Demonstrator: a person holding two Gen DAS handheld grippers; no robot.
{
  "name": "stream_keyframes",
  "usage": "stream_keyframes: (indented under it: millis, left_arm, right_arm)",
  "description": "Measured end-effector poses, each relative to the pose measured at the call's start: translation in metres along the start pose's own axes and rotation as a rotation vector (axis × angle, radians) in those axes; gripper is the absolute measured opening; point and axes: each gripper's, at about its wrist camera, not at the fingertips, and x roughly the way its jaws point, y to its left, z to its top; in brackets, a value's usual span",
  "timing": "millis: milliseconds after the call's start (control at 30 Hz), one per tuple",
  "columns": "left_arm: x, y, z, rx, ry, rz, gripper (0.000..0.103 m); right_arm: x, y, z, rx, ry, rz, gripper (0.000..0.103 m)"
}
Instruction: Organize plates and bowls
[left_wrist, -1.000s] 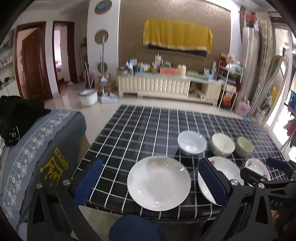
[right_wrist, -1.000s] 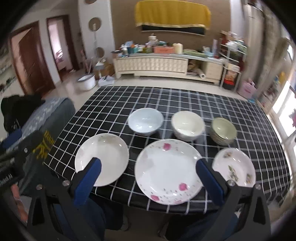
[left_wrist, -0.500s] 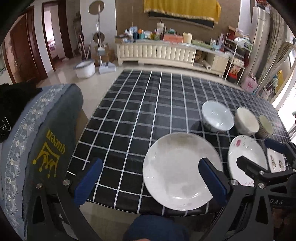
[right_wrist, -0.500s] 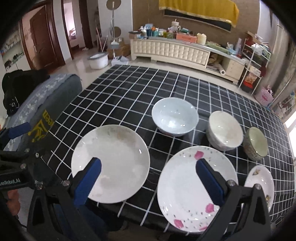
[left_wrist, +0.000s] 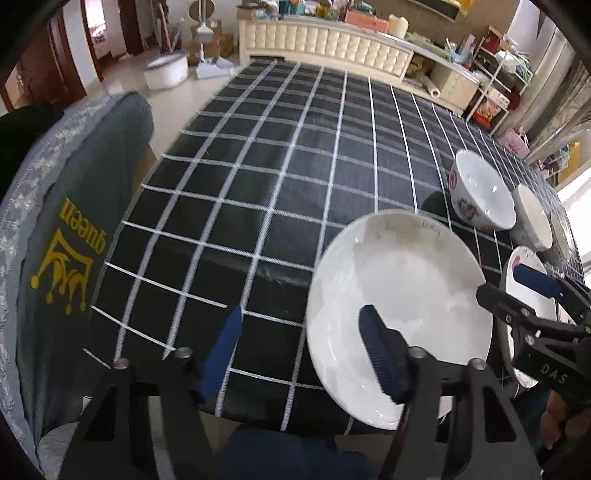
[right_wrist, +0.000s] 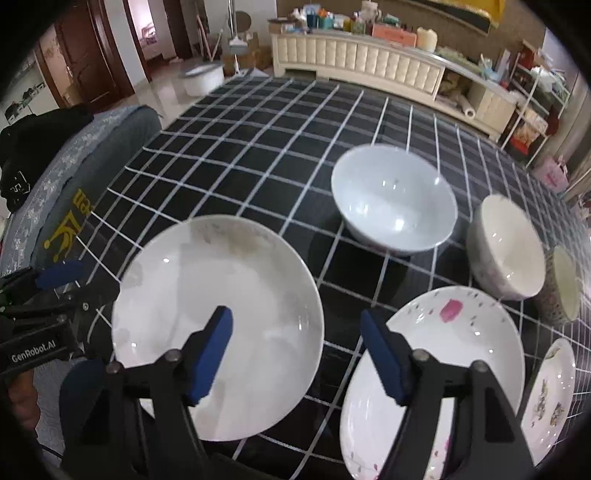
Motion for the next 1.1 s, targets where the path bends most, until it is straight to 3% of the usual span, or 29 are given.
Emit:
stream_keyframes:
  millis: [233, 367, 400, 467, 633, 1100]
  left_arm:
    - [0.021, -0.005, 0.000, 0.024, 0.053, -0.005, 0.061]
    - [0.034, -0.005, -0.002, 0.034, 0.083, 0.017, 0.046]
    - [0.038, -0.005, -0.002, 0.030, 0.101, 0.014, 0.037]
    - [0.043, -0.005, -0.003, 0.018, 0.118, -0.028, 0.031]
    - [0.045, -0.013, -0.004, 0.042, 0.110, -0.044, 0.021]
    - [0.039, -0.017, 0.001, 0.061, 0.068, -0.005, 0.021]
  right_arm:
    - [0.014, 0.001, -0.002, -0.029, 0.032, -0.024, 0.064]
    - [0.024, 0.002, -0.005, -0.043, 0.062, -0.030, 0.061]
    - [0.025, 0.002, -0.006, -0.043, 0.070, -0.028, 0.057]
    - [0.027, 0.000, -0.007, -0.038, 0.083, -0.020, 0.049]
    - [0.033, -0.002, -0.012, -0.035, 0.108, -0.019, 0.032]
    - [0.027, 0.000, -0.008, 0.020, 0.089, -0.010, 0.030]
